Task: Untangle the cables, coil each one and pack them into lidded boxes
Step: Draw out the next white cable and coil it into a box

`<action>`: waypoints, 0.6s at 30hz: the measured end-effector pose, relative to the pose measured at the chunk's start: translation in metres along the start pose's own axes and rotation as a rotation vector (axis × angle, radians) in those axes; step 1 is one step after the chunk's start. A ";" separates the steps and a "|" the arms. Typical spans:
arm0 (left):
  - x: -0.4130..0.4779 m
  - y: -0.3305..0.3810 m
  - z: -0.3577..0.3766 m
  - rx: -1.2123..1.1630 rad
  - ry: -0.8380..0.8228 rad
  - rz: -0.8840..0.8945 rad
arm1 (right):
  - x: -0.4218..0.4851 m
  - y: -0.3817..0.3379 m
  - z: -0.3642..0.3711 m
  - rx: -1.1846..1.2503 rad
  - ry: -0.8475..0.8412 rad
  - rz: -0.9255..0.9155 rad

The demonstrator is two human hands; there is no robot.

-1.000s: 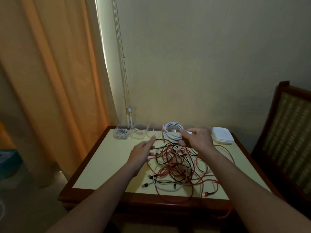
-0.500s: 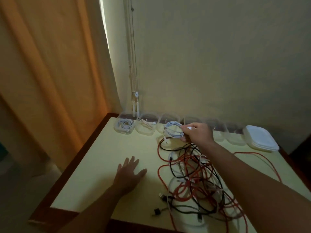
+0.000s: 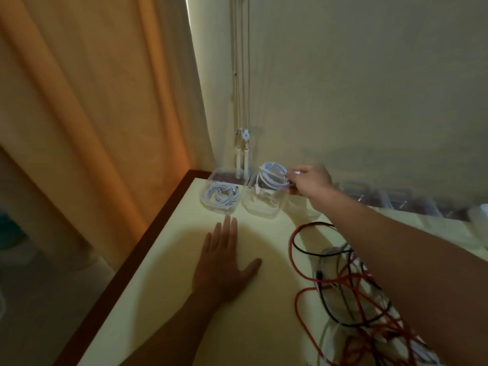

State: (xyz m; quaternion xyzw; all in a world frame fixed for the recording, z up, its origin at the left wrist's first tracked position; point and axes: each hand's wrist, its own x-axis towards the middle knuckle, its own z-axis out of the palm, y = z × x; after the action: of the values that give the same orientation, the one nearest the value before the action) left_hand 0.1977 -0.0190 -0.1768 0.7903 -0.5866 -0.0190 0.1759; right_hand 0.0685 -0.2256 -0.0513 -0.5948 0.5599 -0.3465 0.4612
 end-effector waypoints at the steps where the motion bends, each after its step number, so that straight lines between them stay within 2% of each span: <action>1: 0.004 0.000 0.000 -0.005 0.007 0.027 | 0.006 -0.001 0.008 -0.003 0.013 -0.002; 3: 0.009 0.000 0.002 -0.015 0.017 0.072 | 0.017 -0.003 0.019 -0.155 0.043 -0.087; 8: 0.024 -0.001 0.008 -0.034 0.034 0.161 | 0.018 0.002 0.031 -0.798 0.027 -0.309; 12: 0.036 0.001 0.012 -0.019 0.027 0.202 | 0.010 0.021 0.040 -1.204 -0.055 -0.457; 15: 0.040 0.002 0.014 0.012 0.020 0.216 | 0.010 0.031 0.045 -1.263 -0.005 -0.500; 18: 0.042 0.003 0.015 0.007 0.034 0.220 | 0.013 0.033 0.043 -1.172 0.046 -0.516</action>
State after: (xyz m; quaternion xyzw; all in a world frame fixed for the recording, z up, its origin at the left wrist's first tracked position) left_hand 0.2049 -0.0624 -0.1825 0.7219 -0.6669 0.0160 0.1840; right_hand 0.0991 -0.2297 -0.0979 -0.8563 0.5050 -0.0956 -0.0511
